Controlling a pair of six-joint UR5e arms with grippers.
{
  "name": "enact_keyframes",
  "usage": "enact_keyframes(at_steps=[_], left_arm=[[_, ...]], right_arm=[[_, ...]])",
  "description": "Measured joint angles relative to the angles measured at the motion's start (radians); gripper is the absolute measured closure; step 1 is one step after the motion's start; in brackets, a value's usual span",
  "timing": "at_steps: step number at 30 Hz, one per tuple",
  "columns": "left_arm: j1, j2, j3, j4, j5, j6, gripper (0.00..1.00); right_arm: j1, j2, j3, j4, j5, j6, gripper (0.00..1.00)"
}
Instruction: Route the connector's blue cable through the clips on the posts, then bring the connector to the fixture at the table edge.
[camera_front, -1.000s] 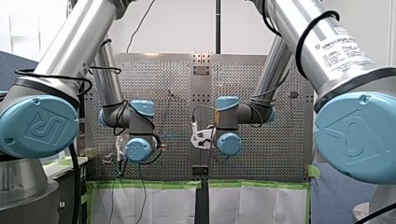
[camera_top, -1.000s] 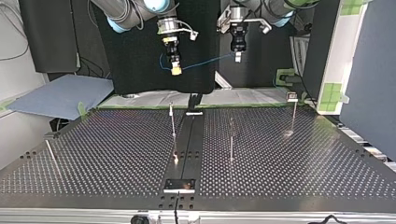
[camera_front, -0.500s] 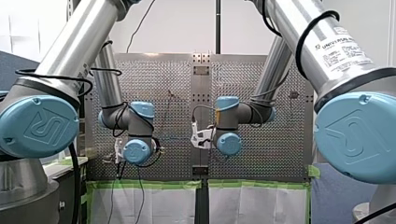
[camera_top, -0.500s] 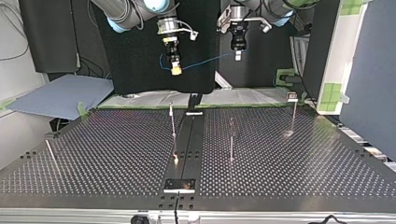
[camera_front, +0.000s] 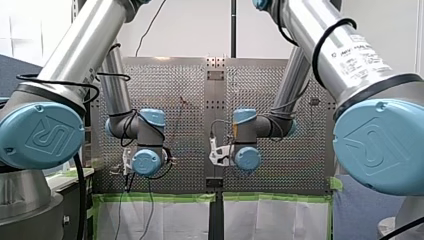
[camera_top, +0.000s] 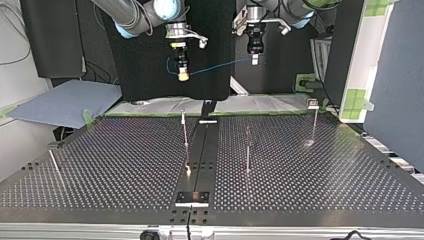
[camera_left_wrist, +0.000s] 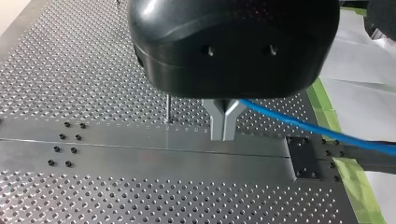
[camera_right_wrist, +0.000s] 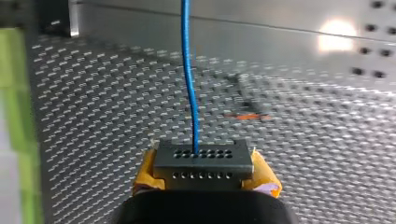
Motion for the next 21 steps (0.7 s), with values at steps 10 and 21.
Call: enact_keyframes(at_steps=[10,21], left_arm=[[0.000,0.000,0.000,0.000,0.000,0.000,1.00],[0.005,0.032,0.032,-0.032,0.027,0.032,1.00]], right_arm=[[-0.001,0.076,-0.001,0.074,0.002,0.000,1.00],[0.008,0.094,-0.020,0.090,-0.001,0.009,1.00]])
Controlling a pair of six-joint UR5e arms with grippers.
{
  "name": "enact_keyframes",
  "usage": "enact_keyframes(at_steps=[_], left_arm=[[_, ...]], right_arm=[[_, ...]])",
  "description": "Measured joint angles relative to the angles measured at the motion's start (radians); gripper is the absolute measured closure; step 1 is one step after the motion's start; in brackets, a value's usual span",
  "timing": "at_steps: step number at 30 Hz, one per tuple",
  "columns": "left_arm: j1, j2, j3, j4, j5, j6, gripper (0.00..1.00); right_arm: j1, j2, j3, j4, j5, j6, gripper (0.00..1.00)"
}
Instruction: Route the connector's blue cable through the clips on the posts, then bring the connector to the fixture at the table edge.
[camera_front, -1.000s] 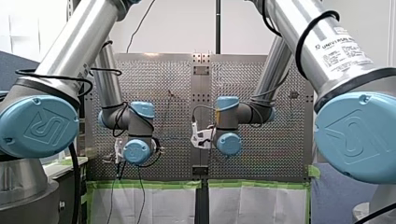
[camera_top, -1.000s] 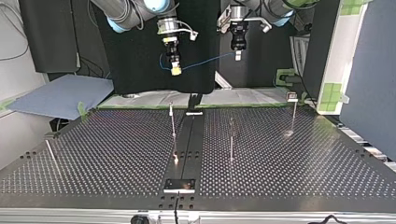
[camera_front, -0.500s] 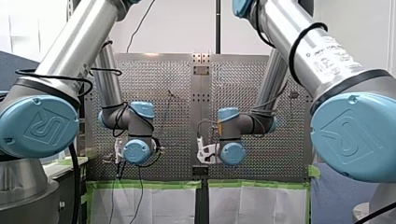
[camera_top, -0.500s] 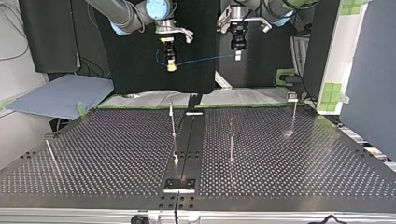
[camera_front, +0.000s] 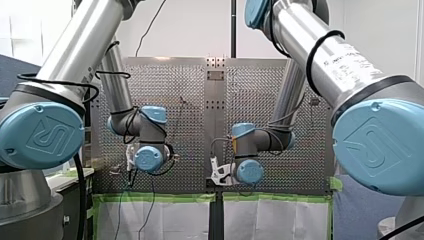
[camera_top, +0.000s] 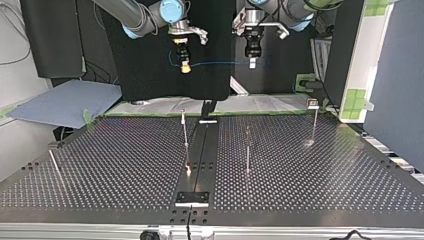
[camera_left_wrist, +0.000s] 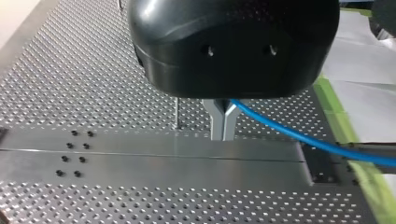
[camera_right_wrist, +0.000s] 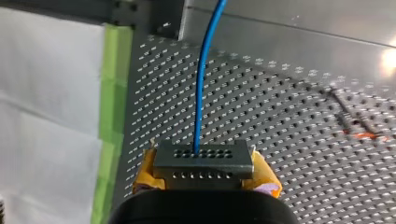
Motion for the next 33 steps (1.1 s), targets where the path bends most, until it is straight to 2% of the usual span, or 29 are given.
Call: enact_keyframes(at_steps=[6,11,13,19,24,29,33], left_arm=[[0.005,0.043,0.042,-0.043,-0.013,0.006,1.00],[0.017,0.078,0.063,-0.078,-0.045,-0.006,1.00],[0.025,0.093,0.069,-0.093,-0.060,-0.009,1.00],[0.048,0.138,0.097,-0.138,-0.104,-0.017,1.00],[0.069,0.178,0.133,-0.178,-0.119,-0.019,1.00],[0.090,0.217,0.172,-0.217,-0.112,-0.019,1.00],[0.109,0.243,0.206,-0.251,-0.089,-0.020,1.00]], right_arm=[[0.008,-0.042,-0.044,0.036,-0.020,0.036,1.00],[-0.001,-0.085,-0.086,0.066,-0.060,0.077,1.00],[-0.005,-0.100,-0.101,0.080,-0.071,0.085,1.00],[-0.014,-0.149,-0.150,0.128,-0.082,0.091,1.00],[-0.023,-0.187,-0.188,0.165,-0.085,0.092,1.00],[-0.036,-0.221,-0.228,0.205,-0.089,0.092,1.00],[-0.046,-0.228,-0.260,0.238,-0.097,0.094,1.00]])
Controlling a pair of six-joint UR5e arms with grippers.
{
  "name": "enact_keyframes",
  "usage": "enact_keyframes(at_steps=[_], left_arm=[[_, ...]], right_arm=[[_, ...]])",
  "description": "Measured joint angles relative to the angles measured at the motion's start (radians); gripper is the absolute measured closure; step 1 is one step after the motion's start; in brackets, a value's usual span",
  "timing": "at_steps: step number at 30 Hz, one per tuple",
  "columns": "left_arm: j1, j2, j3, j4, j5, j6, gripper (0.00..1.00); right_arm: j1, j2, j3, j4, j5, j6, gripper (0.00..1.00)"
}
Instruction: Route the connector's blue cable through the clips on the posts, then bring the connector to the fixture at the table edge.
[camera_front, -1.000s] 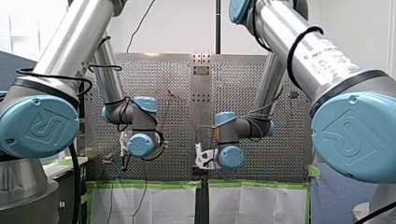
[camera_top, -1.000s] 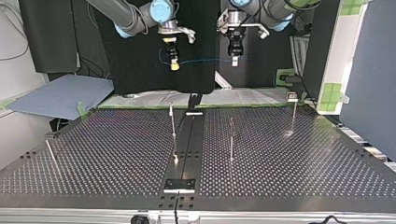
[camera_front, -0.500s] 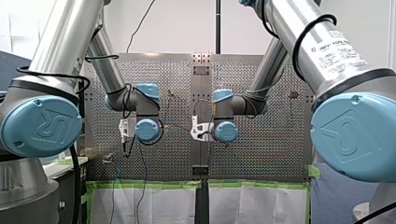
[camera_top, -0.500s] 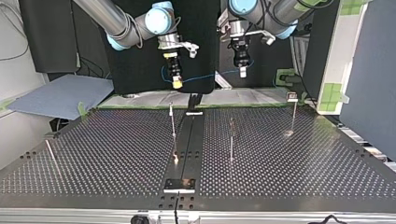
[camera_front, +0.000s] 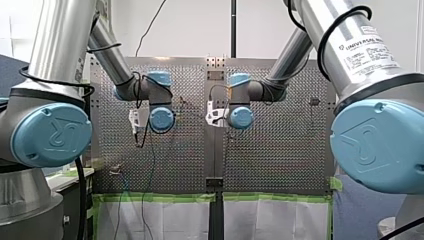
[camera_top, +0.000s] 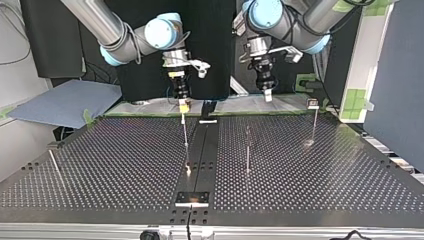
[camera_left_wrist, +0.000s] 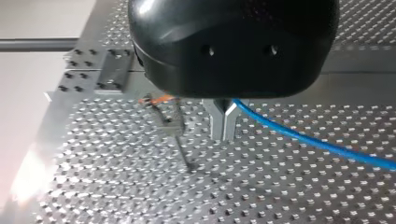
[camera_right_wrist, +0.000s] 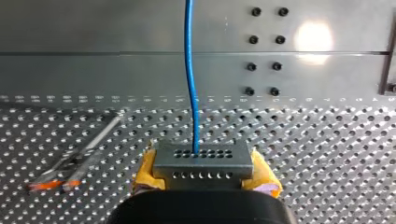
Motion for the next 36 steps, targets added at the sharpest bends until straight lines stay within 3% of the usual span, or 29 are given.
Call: enact_keyframes(at_steps=[15,24,30,36], left_arm=[[0.106,0.007,0.065,-0.114,0.103,-0.013,1.00],[0.174,0.007,0.118,-0.178,0.172,-0.014,1.00],[0.225,0.007,0.153,-0.187,0.224,-0.028,1.00],[0.242,0.001,0.177,-0.190,0.269,-0.039,1.00]], right_arm=[[-0.026,0.000,-0.114,0.091,-0.066,0.005,1.00],[-0.027,0.002,-0.167,0.113,-0.069,0.007,1.00],[-0.029,0.004,-0.193,0.128,-0.067,0.011,1.00],[-0.032,0.007,-0.209,0.138,-0.066,0.013,1.00]])
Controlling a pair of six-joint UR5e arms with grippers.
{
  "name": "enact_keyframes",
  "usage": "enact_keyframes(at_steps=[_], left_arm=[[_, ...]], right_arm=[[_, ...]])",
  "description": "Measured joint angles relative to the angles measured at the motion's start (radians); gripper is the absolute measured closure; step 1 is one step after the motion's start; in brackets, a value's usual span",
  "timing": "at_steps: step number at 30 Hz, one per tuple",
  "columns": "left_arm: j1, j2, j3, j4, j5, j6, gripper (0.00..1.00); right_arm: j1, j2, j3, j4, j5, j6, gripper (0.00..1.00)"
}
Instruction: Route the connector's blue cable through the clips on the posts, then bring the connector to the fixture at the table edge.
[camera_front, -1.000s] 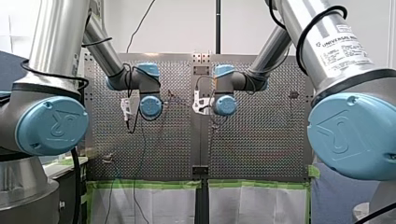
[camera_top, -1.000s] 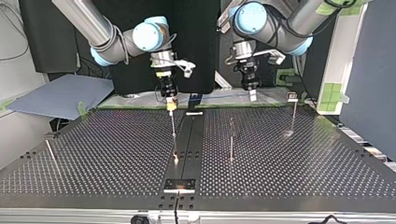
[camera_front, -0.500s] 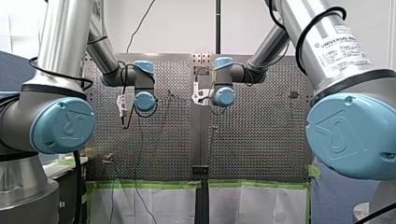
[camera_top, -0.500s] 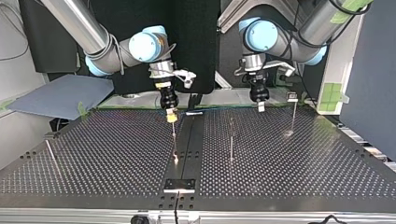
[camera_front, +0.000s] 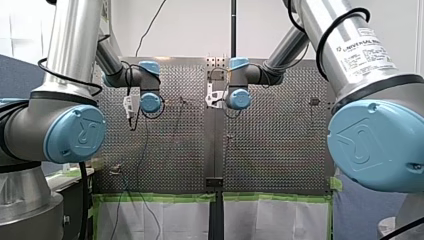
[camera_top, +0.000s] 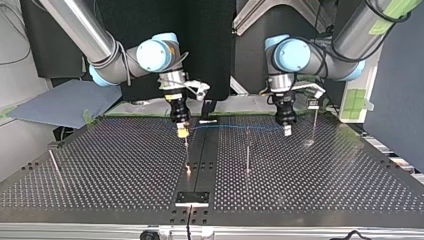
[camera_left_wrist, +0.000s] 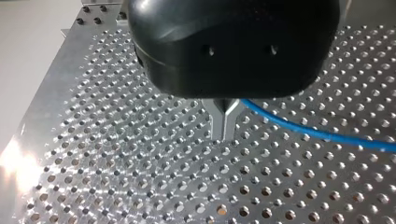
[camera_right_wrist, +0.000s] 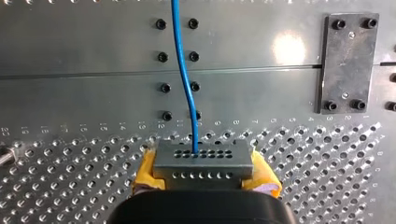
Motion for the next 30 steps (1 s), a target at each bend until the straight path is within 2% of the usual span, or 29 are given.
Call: enact_keyframes(at_steps=[12,19,30], left_arm=[[0.005,-0.044,0.045,-0.017,0.085,-0.003,1.00],[0.006,-0.061,0.082,-0.031,0.111,-0.007,1.00],[0.006,-0.115,0.132,-0.030,0.130,-0.025,1.00]], right_arm=[[-0.016,0.022,-0.012,0.001,0.001,0.006,1.00],[-0.023,0.025,-0.022,0.001,0.000,0.009,1.00],[-0.047,0.029,-0.027,-0.001,-0.002,0.011,1.00]])
